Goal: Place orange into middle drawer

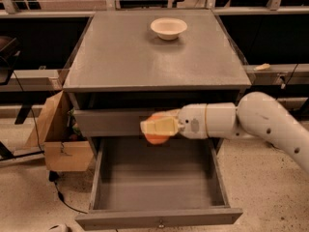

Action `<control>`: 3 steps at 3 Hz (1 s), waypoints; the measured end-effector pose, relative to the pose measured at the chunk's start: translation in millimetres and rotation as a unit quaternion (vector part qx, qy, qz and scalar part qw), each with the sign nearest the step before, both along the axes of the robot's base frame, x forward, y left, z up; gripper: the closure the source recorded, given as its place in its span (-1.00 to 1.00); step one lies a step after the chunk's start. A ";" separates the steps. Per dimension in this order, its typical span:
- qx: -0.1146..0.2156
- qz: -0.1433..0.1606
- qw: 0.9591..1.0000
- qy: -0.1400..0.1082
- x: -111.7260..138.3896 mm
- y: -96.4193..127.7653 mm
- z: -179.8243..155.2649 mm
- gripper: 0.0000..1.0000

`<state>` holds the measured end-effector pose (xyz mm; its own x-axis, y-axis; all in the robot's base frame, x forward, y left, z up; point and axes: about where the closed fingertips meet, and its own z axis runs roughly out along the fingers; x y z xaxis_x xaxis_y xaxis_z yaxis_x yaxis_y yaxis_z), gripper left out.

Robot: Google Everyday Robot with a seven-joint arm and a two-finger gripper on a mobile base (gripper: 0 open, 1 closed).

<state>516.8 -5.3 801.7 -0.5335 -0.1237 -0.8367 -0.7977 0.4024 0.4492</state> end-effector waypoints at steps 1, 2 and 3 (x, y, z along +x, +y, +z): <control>-0.045 -0.032 0.994 0.094 -2.8 0.6 -103.8 1.00; -0.067 -0.076 0.984 0.147 10.7 22.3 -178.2 1.00; -0.087 -0.121 0.973 0.178 29.6 44.3 -229.5 1.00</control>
Offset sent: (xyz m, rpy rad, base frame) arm 0.0899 0.0300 -0.2503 -0.1165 0.2962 -0.4874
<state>546.4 39.1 572.2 -0.8162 -0.0811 -0.5721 -0.4770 0.6534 0.5878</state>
